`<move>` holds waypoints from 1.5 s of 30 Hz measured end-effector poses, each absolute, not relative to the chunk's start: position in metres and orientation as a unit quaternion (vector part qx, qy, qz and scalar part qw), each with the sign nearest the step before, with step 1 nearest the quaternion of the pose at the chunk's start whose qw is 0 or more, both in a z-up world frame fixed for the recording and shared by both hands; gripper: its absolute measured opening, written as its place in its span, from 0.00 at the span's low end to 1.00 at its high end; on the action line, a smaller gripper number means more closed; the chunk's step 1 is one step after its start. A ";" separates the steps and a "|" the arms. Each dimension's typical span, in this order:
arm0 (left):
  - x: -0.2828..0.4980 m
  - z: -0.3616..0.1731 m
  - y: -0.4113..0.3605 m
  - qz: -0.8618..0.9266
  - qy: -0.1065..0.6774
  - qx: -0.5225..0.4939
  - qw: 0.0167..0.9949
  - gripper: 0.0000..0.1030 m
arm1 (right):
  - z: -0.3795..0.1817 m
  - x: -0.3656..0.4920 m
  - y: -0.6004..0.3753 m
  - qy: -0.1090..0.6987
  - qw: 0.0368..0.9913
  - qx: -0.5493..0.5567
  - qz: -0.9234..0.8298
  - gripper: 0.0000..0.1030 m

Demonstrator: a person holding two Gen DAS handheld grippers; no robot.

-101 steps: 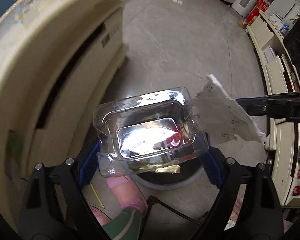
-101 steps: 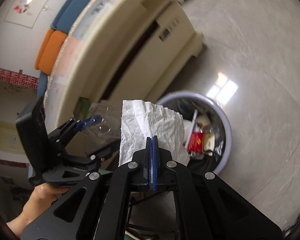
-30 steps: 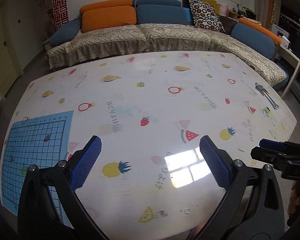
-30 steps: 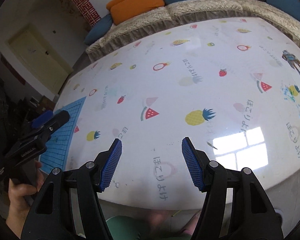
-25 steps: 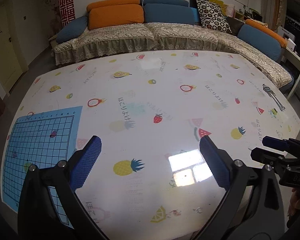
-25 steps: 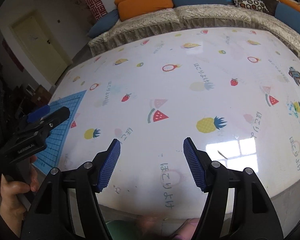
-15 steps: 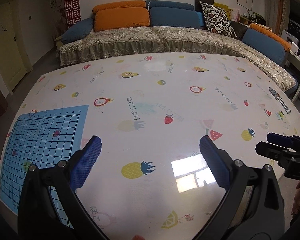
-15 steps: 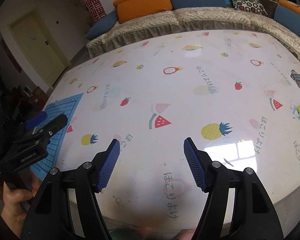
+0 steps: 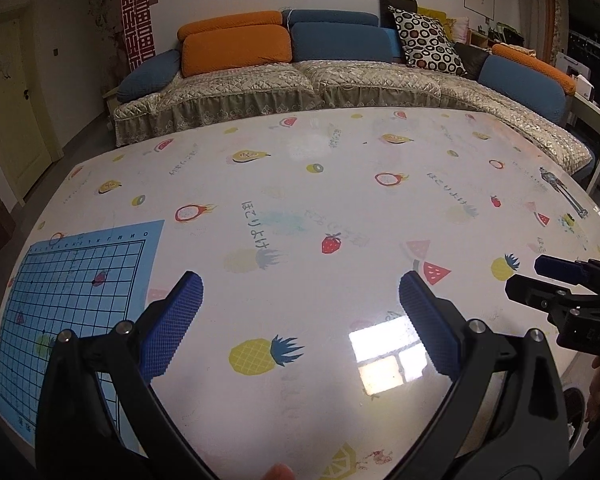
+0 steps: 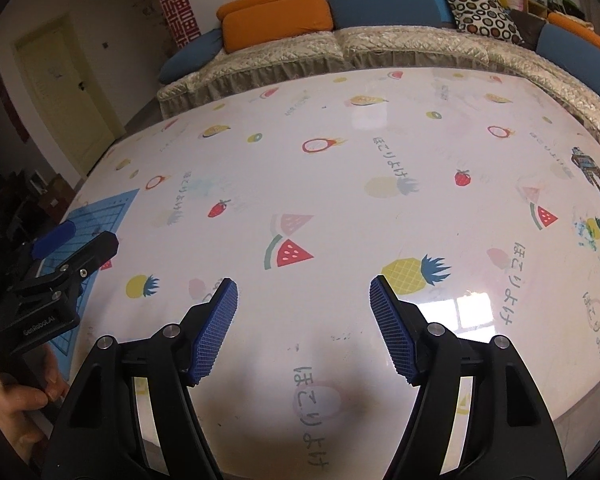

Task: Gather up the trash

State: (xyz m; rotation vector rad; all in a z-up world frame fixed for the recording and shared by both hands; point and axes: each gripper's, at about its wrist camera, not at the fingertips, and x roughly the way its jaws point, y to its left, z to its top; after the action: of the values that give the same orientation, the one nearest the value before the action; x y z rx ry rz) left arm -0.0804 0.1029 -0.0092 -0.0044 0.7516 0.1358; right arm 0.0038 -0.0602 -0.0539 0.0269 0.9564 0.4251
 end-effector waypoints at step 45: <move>-0.061 -0.030 0.098 0.047 0.346 -0.046 0.936 0.93 | -0.074 0.032 -0.073 0.450 0.877 0.016 0.167 0.67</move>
State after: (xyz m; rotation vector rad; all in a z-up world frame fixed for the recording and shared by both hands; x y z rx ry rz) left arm -0.0606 0.0979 -0.0297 -0.0946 0.7075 0.0959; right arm 0.0318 -0.0729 -0.0740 0.0326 0.9384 0.3488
